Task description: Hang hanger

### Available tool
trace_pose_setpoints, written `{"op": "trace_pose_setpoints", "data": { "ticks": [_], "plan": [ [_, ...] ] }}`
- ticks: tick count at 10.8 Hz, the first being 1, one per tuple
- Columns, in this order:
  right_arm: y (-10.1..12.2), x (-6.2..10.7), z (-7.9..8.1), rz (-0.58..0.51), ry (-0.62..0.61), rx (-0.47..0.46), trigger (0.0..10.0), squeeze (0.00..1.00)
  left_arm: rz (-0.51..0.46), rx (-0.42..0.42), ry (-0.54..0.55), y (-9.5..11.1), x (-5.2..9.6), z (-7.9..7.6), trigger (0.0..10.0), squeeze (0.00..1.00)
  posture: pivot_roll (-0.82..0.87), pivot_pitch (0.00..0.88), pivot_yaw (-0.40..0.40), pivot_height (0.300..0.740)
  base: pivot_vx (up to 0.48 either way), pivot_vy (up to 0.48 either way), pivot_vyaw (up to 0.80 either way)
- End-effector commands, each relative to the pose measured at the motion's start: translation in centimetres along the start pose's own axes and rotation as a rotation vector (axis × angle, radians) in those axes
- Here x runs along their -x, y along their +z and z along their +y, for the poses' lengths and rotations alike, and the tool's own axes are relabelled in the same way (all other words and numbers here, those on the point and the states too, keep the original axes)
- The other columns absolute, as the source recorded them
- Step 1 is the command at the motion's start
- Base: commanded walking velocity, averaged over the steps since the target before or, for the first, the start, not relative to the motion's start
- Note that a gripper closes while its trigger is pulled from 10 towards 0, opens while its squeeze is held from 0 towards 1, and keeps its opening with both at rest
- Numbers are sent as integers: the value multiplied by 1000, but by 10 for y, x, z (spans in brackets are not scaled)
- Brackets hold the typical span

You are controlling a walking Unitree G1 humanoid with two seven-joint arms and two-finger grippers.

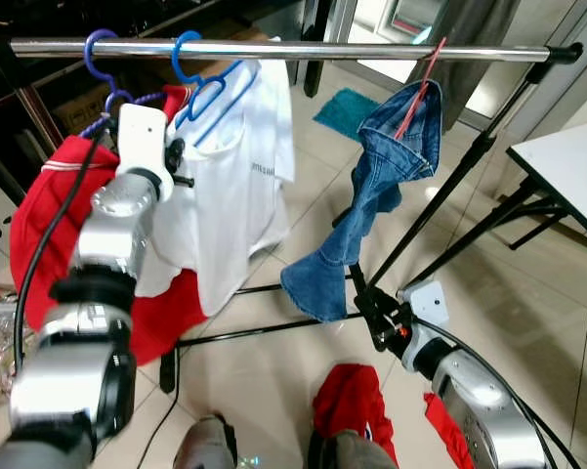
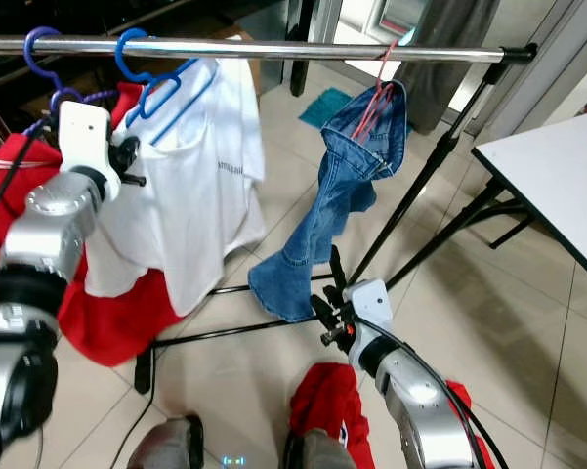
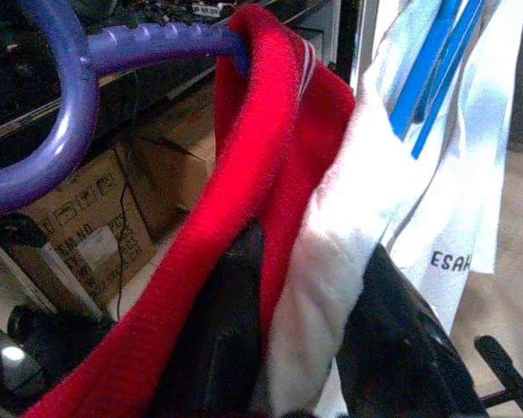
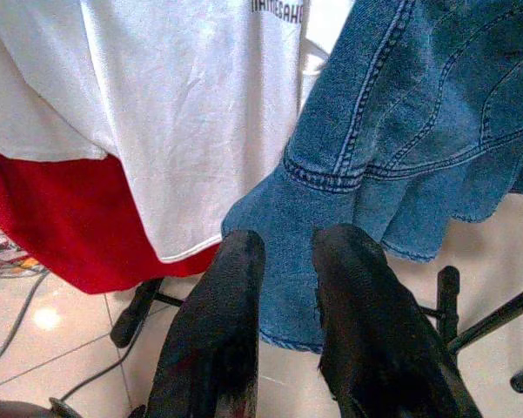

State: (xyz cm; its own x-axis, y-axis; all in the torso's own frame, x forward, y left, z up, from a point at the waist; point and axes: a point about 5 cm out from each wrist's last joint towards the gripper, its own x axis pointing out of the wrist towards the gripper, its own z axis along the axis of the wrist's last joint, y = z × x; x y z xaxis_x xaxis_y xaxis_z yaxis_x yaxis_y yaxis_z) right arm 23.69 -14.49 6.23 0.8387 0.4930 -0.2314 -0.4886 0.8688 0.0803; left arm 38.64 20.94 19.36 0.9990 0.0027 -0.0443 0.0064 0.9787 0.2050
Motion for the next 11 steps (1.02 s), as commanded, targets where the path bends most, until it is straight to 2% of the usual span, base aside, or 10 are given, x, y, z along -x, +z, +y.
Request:
{"op": "trace_pose_setpoints", "data": {
  "ticks": [1,3,6,11],
  "plan": [
    [-2,3,-5,3,-27,-5,10000,0,-10,-19,0,2,2,-7,10000,0,121,134,-81,740,0,0,0],
    [-3,1,-4,0,-26,-10,10000,0,-29,-37,44,-7,19,-17,10000,0,133,130,-80,740,0,0,0],
    [-2,-2,-2,-4,-16,-11,10000,0,-74,-50,118,-16,38,-24,10000,0,149,125,-80,740,0,0,0],
    [0,-6,-4,-14,-13,-7,10000,0,-62,-26,198,-25,57,-30,10000,0,156,106,-80,740,0,0,0]
  ]
}}
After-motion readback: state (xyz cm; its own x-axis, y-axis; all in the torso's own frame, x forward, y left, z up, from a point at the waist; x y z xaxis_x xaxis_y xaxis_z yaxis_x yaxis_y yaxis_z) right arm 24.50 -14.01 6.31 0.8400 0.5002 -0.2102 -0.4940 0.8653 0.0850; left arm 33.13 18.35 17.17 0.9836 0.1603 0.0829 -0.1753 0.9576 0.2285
